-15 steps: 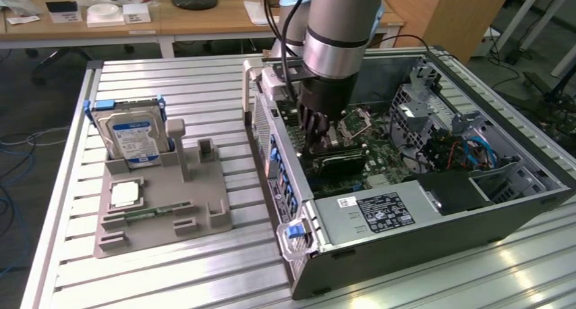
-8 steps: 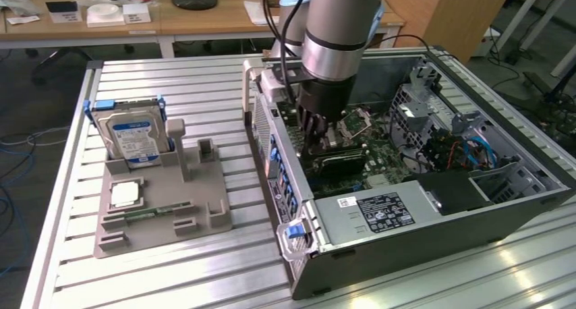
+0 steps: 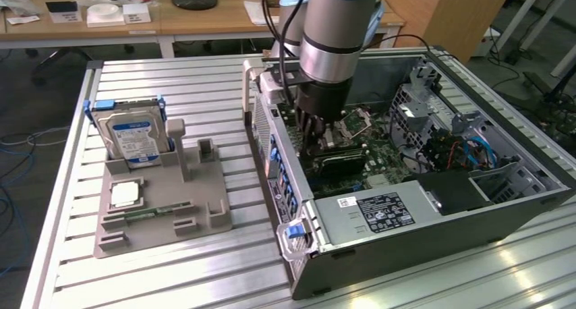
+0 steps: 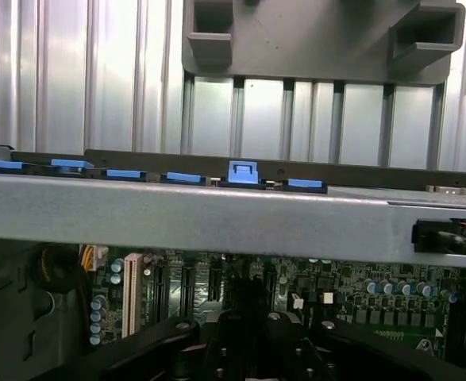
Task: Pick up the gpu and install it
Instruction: 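Press down on the gpu until it lock into place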
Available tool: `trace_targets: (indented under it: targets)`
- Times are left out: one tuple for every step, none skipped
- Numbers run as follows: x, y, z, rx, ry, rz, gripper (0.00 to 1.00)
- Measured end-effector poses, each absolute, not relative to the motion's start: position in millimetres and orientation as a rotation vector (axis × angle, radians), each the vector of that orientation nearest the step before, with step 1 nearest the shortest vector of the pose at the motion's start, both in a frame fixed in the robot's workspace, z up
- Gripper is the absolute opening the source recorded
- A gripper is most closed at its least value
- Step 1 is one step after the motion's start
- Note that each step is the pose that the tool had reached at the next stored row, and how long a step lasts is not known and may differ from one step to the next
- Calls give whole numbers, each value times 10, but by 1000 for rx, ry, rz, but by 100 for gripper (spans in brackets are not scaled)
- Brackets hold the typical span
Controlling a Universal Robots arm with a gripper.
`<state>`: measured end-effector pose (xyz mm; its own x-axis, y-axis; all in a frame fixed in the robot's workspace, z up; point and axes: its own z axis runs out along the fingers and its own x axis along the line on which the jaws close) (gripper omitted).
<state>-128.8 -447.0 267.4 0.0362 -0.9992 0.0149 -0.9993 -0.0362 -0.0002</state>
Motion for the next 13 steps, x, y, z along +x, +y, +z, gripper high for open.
trace_targets:
  targets:
    - [-1289, -4470, 2660, 2254, -2174, 17, 11]
    - [-1290, -4468, 2643, 2253, -2173, 18, 11]
    - [-1291, -4467, 2629, 2252, -2173, 18, 11]
    - [-1291, -4465, 2616, 2252, -2173, 18, 11]
    - [-1291, -4464, 2608, 2252, -2173, 18, 11]
    - [-1290, -4462, 2606, 2252, -2173, 18, 11]
    - [-1290, -4462, 2604, 2253, -2173, 18, 11]
    - [-1290, -4461, 2608, 2253, -2174, 18, 11]
    - [-1287, -4459, 2618, 2255, -2175, 18, 11]
    - [-1286, -4459, 2650, 2255, -2176, 17, 11]
    - [-1284, -4460, 2699, 2254, -2174, 18, 11]
    - [-1283, -4461, 2739, 2253, -2173, 18, 11]
    - [-1280, -4461, 2764, 2254, -2174, 18, 11]
